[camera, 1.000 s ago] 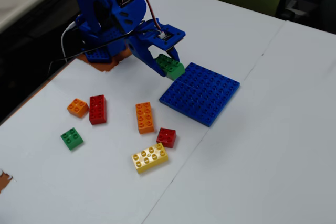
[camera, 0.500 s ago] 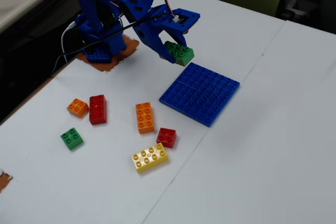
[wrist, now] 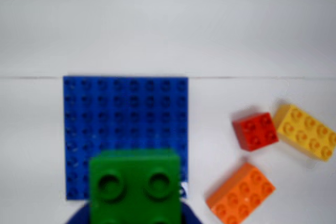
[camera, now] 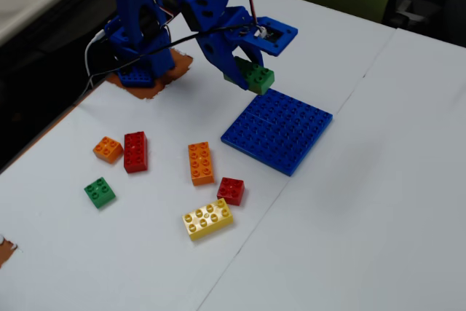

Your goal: Pick up the 2x4 green block and go up the 8x8 blue block.

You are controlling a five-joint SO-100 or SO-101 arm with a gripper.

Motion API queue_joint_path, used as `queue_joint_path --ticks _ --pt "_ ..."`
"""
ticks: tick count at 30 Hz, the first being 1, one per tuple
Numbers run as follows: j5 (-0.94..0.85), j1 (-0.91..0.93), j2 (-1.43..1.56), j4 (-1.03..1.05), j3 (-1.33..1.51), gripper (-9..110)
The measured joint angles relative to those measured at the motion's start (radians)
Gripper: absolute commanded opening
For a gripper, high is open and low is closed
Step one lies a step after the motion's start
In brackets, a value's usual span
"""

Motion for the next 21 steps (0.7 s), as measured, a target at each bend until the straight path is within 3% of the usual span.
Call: queue_joint_path --ticks 21 --pt "-0.003 -0.014 -0.167 -0.003 -0.207 0"
